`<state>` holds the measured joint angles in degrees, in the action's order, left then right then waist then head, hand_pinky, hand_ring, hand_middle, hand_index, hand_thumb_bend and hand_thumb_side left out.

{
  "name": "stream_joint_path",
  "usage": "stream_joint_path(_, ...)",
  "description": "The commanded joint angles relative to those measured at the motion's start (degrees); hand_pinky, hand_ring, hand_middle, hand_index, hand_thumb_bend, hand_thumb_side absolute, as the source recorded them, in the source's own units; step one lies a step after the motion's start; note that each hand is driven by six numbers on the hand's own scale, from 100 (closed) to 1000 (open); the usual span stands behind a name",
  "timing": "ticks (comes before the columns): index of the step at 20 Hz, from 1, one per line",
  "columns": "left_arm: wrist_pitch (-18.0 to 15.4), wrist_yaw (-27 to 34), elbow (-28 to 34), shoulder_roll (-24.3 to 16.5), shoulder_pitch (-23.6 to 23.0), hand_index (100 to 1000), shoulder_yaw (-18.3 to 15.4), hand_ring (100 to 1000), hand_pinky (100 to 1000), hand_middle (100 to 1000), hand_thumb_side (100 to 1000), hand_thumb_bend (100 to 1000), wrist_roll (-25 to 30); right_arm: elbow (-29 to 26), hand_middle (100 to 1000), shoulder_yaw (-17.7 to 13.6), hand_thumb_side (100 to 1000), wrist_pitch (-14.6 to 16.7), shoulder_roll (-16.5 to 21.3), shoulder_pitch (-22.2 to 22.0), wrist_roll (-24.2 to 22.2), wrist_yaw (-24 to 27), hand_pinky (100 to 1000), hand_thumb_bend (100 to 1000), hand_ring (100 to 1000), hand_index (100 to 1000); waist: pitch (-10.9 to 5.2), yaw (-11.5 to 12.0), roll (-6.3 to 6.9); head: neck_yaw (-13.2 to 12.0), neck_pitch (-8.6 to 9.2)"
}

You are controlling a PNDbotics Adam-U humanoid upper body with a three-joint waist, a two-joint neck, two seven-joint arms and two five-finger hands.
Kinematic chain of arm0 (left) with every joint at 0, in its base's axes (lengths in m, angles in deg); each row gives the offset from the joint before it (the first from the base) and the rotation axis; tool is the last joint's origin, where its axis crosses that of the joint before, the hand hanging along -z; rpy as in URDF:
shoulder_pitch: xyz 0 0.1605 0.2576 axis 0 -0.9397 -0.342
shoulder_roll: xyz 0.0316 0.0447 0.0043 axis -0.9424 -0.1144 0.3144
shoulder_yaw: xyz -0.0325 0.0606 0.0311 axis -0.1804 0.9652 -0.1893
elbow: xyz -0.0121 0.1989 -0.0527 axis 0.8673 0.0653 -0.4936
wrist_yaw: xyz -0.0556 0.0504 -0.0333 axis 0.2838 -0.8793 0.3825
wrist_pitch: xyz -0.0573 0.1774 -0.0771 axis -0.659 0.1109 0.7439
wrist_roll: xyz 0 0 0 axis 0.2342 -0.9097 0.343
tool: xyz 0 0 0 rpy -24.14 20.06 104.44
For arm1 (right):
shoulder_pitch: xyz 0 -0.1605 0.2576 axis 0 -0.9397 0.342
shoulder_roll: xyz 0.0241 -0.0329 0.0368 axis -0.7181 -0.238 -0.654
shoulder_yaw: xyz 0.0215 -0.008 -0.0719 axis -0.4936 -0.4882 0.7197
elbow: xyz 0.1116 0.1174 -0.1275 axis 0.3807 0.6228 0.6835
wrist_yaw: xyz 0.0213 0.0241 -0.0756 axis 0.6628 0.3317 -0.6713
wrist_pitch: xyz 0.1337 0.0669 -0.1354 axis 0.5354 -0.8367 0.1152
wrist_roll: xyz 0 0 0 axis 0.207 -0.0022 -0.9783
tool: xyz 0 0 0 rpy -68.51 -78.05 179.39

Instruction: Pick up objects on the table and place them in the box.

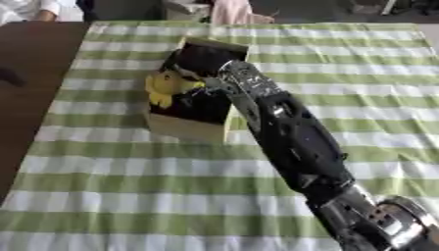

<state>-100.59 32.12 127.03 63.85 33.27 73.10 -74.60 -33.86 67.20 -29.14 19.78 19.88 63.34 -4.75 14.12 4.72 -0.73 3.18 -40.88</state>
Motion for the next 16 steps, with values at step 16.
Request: stream_joint_path(16, 0.17, 0.18, 1.08, -0.69, 0.51, 687, 0.16, 1000, 458, 909, 758, 100, 0.57, -3.11, 624, -5.48, 155, -7.71, 2.22, 3.71, 1.15, -1.43, 756, 100, 611, 804, -0.79, -0.49, 0.89, 0.3, 0.91)
